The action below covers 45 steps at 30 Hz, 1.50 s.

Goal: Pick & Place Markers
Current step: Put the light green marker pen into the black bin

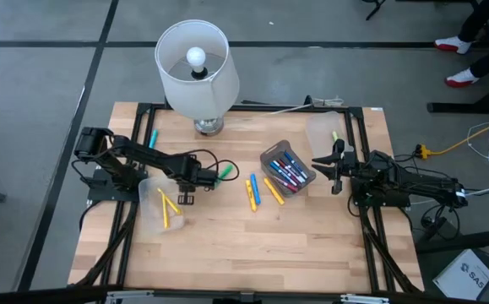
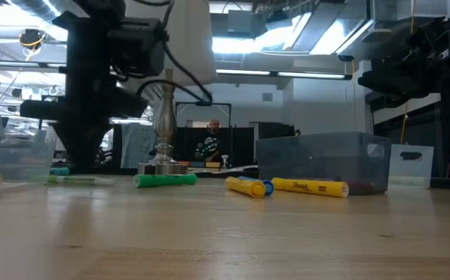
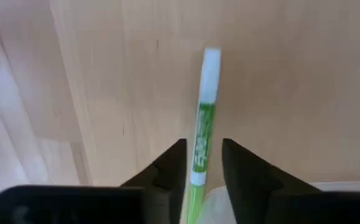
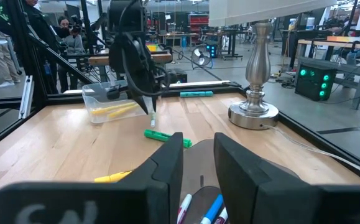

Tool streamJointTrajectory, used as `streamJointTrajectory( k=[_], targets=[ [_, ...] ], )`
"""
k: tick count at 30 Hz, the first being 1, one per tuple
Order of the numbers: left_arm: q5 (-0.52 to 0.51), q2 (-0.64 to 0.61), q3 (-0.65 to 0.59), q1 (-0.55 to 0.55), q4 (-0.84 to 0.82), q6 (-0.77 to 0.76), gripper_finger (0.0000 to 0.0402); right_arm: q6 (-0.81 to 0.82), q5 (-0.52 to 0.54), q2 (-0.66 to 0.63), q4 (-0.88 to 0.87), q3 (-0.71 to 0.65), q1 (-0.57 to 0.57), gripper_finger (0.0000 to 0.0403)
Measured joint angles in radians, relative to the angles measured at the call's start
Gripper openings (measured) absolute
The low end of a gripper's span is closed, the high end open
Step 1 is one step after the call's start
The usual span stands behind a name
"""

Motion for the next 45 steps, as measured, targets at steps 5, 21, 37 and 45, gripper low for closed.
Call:
streamJointTrajectory(
  k=[5, 21, 37, 45],
  targets=[
    [0.014, 0.000, -0.047, 0.002, 0.027, -0.023, 0.0140, 0.000, 0.000, 0.000, 0.000, 0.000, 0.000, 0.0090],
    [0.043, 0.019, -0.116, 0.002, 0.115, -0.025, 0.0102, 0.000, 0.000, 0.000, 0.000, 0.000, 0.000, 0.0090],
    [0.037, 0.018, -0.094, -0.014, 0.118, -0.002, 0.0026, 0.000, 0.000, 0.000, 0.000, 0.000, 0.000, 0.0090],
    [0.016, 0.011, -0.066, -0.019, 0.180, 0.015, 0.0023, 0.000, 0.000, 0.000, 0.000, 0.000, 0.000, 0.0091]
  ],
)
